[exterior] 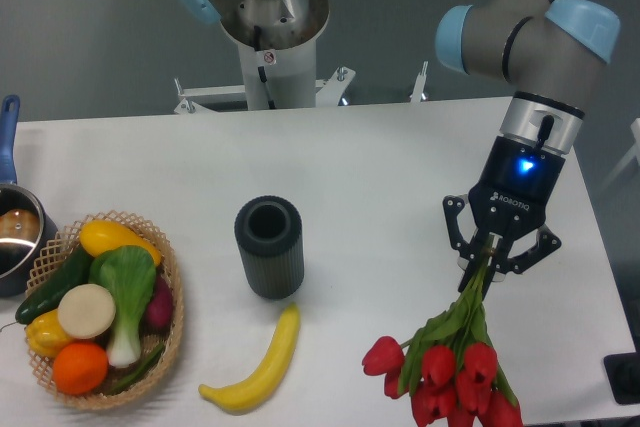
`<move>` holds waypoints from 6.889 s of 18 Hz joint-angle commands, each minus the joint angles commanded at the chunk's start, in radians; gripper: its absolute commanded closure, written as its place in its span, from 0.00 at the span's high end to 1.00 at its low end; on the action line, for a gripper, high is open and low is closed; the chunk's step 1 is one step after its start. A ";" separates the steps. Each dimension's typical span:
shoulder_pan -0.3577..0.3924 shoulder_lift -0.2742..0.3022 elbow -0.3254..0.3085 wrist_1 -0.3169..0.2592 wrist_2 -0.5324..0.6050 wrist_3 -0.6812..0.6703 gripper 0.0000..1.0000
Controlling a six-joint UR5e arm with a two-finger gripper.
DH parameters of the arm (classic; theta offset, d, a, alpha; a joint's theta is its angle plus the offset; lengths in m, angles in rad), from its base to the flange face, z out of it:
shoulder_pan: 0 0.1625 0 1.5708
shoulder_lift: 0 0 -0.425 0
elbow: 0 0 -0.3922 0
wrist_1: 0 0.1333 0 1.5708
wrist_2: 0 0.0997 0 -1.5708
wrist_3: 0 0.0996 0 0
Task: Insert the flowers into the vase
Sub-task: 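Carry the red tulip bunch with the gripper over the grey vase, then lower the tulip stems into the vase opening with the gripper, then push the tulips deeper into the vase and straighten them upright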
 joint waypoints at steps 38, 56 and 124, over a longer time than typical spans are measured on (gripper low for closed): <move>-0.146 0.103 -0.448 0.034 -0.933 0.483 0.25; -0.175 0.088 -0.526 0.031 -1.002 0.558 0.25; -0.189 0.008 -0.635 0.026 -1.213 0.690 0.25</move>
